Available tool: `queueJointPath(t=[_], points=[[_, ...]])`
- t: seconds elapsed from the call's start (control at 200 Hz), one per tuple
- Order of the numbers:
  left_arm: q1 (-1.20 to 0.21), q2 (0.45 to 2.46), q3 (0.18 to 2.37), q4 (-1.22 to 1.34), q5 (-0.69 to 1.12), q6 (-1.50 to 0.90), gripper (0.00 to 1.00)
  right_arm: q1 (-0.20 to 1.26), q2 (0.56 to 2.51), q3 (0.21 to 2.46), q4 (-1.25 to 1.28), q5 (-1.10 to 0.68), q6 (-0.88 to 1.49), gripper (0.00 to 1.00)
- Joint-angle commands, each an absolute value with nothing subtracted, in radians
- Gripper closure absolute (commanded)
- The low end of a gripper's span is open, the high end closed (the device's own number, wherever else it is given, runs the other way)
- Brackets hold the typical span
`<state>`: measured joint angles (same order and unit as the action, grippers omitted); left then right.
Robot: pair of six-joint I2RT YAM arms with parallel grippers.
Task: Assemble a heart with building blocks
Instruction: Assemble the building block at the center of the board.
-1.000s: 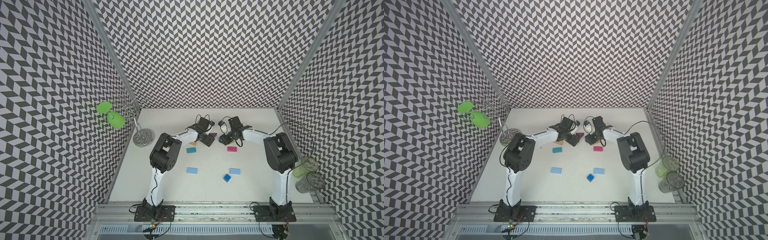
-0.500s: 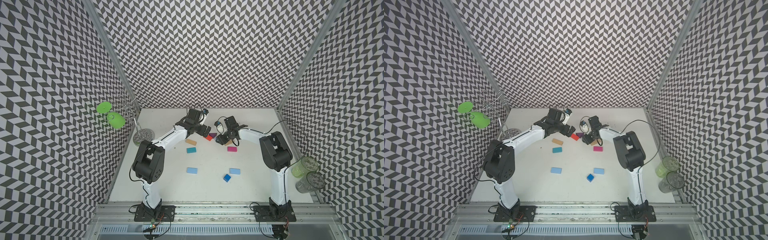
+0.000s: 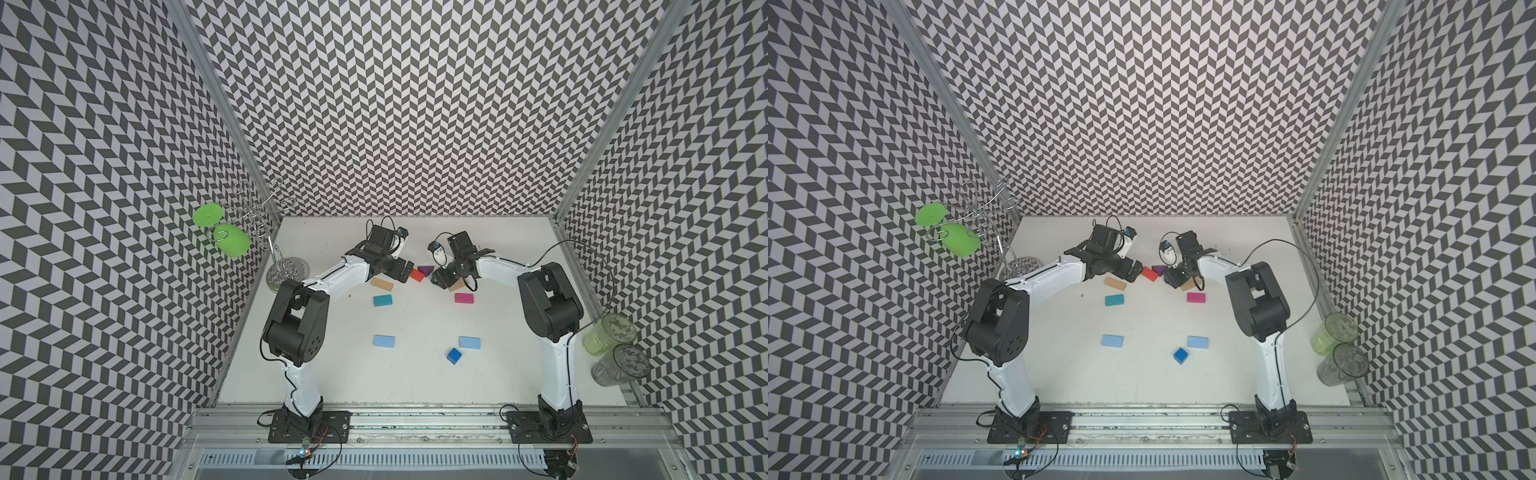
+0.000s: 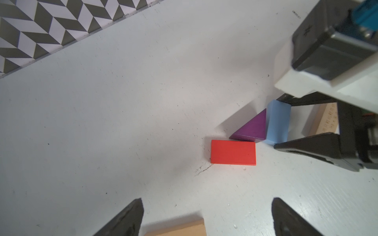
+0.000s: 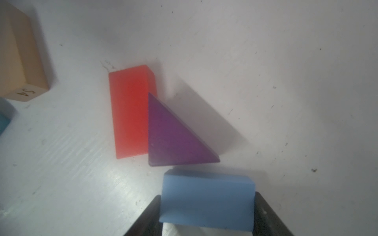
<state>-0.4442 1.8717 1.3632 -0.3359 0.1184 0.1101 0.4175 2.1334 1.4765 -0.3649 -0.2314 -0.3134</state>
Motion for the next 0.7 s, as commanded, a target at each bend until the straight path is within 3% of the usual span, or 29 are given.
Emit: queueJointPath(t=[0.0, 0.541, 0.696], points=[[-0.437, 1.83, 1.356, -0.321, 0.13, 0.1, 0.01, 0.427, 2.173, 1.505, -0.363, -0.221, -0.315, 0.62], [-0.428, 1.839, 1.348, -0.311, 0.132, 0.099, 0.01, 0.431, 2.197, 1.516, -0.387, -0.216, -0.319, 0.61], [-0.426, 1.841, 1.347, -0.31, 0.132, 0.098, 0.01, 0.431, 2.208, 1.525, -0.41, -0.214, -0.321, 0.56]])
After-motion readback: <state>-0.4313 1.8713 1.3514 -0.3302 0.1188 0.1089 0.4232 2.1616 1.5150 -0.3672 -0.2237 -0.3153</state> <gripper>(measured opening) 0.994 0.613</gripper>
